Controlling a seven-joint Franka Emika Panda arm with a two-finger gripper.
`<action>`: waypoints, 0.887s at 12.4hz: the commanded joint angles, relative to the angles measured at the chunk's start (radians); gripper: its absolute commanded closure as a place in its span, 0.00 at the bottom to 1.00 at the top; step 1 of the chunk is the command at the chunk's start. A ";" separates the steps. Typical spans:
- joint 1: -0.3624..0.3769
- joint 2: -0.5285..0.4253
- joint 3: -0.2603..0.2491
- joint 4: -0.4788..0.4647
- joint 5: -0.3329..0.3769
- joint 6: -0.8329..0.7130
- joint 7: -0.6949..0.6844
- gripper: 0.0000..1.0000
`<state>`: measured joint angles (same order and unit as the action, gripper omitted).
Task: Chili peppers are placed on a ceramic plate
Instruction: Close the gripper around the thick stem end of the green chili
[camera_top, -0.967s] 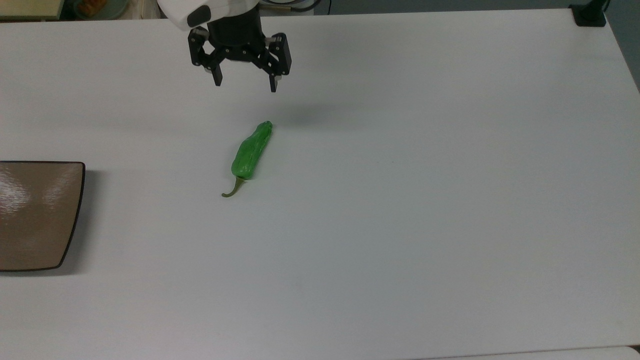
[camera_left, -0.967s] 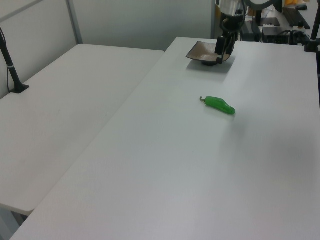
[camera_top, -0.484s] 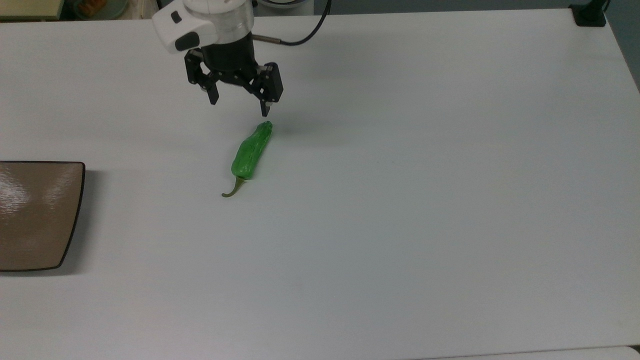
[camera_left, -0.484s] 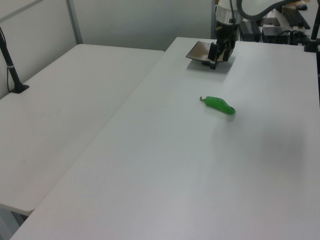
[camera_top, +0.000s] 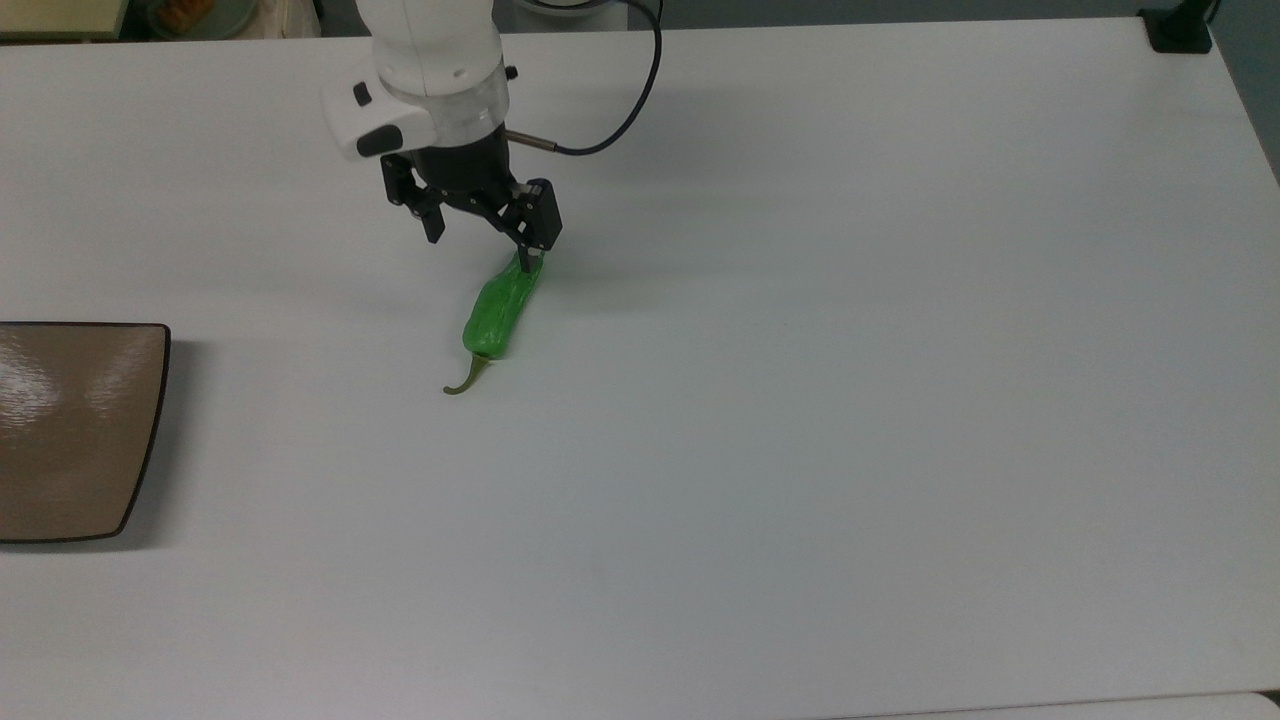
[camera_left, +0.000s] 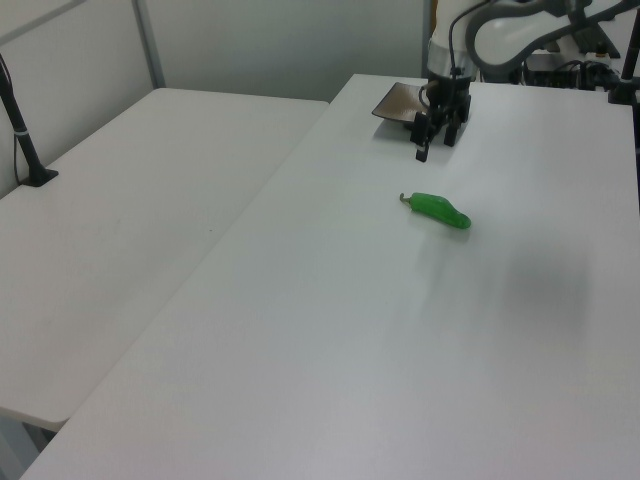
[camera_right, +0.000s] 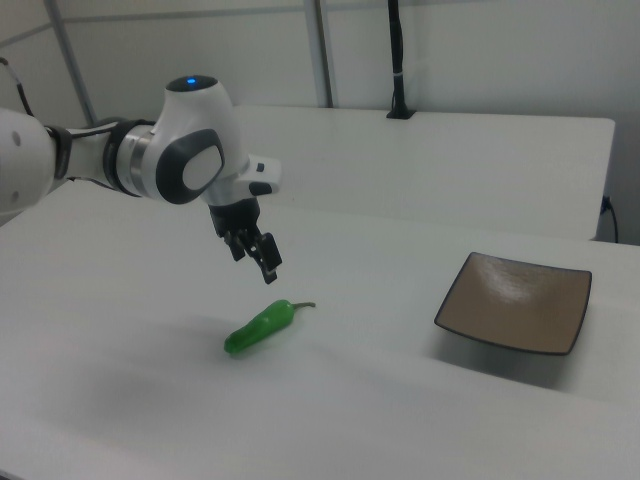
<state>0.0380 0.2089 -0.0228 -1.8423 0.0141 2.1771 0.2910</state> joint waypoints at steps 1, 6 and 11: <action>0.008 0.035 -0.008 -0.018 0.010 0.030 0.020 0.00; 0.007 0.089 -0.009 -0.034 0.015 0.067 0.020 0.00; 0.007 0.138 -0.008 -0.052 0.014 0.176 0.043 0.00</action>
<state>0.0380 0.3437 -0.0246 -1.8684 0.0141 2.3008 0.3077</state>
